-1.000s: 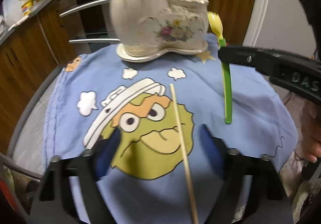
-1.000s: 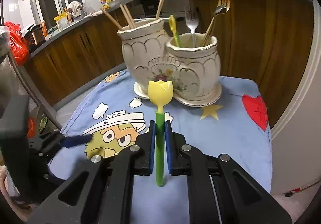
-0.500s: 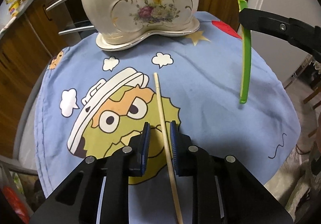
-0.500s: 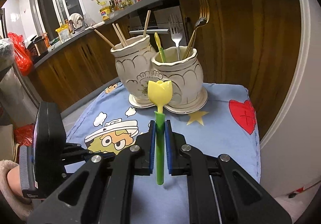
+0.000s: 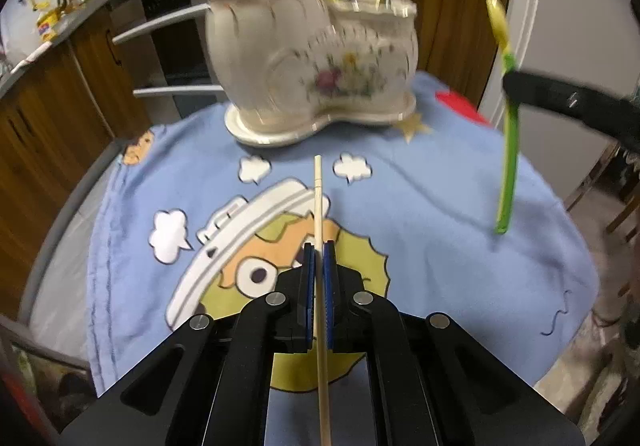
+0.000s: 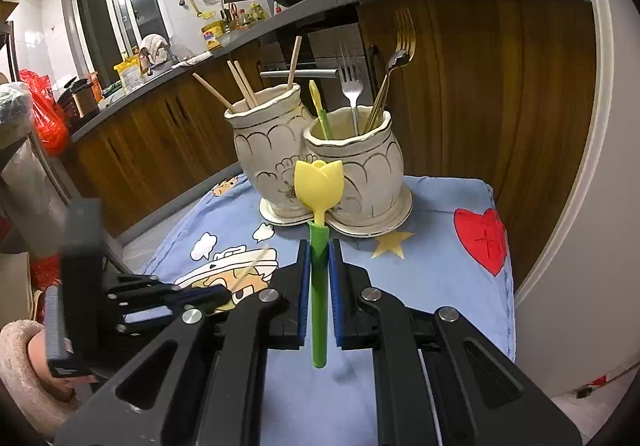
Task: Organize utensils
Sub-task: 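Lift the green spoon with the right tool while the left tool grasps the last chopstick, then insert the chopstick into the tall cup while the right tool drops the green spoon in the short cup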
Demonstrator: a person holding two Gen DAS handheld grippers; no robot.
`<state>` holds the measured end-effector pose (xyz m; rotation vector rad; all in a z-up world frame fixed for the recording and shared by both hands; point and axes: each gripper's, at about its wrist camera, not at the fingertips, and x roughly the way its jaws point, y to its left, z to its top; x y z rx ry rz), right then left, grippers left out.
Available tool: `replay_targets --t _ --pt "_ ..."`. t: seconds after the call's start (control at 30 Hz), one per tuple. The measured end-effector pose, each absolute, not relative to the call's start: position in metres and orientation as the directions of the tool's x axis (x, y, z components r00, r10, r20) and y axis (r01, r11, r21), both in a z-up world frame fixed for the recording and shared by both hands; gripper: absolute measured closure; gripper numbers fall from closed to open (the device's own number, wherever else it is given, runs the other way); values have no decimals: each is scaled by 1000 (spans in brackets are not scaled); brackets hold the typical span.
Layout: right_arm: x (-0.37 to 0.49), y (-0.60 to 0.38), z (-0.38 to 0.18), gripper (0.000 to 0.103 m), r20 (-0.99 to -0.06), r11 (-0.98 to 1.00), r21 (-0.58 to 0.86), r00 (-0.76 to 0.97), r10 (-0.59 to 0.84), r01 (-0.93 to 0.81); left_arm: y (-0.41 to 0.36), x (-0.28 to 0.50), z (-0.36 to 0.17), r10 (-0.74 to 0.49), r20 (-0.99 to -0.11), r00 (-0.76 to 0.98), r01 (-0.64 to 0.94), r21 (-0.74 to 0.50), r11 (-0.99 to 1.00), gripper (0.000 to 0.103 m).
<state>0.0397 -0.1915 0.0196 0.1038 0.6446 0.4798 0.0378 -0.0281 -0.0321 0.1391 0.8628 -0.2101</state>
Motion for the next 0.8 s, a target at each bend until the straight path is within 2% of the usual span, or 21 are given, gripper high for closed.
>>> replay_targets --t 0.13,0.23,0.37,0.63,0.8 --pt "41 -186 17 94 -555 888 225 696 455 -401 -16 23 -18 -170 -681 712 242 10 970 98" --pt "42 -184 18 94 -548 886 224 699 459 -406 -9 16 0 -205 -571 795 251 1 968 98" --pt "48 -184 32 94 -514 885 214 723 461 -412 0 20 23 -209 -473 856 239 4 971 98" --pt "68 -187 57 94 -463 897 196 769 441 -397 9 49 55 -247 -374 894 246 -50 968 98" --pt "80 -192 70 94 -431 899 201 789 437 -388 3 73 73 -266 -344 901 265 -51 963 98"
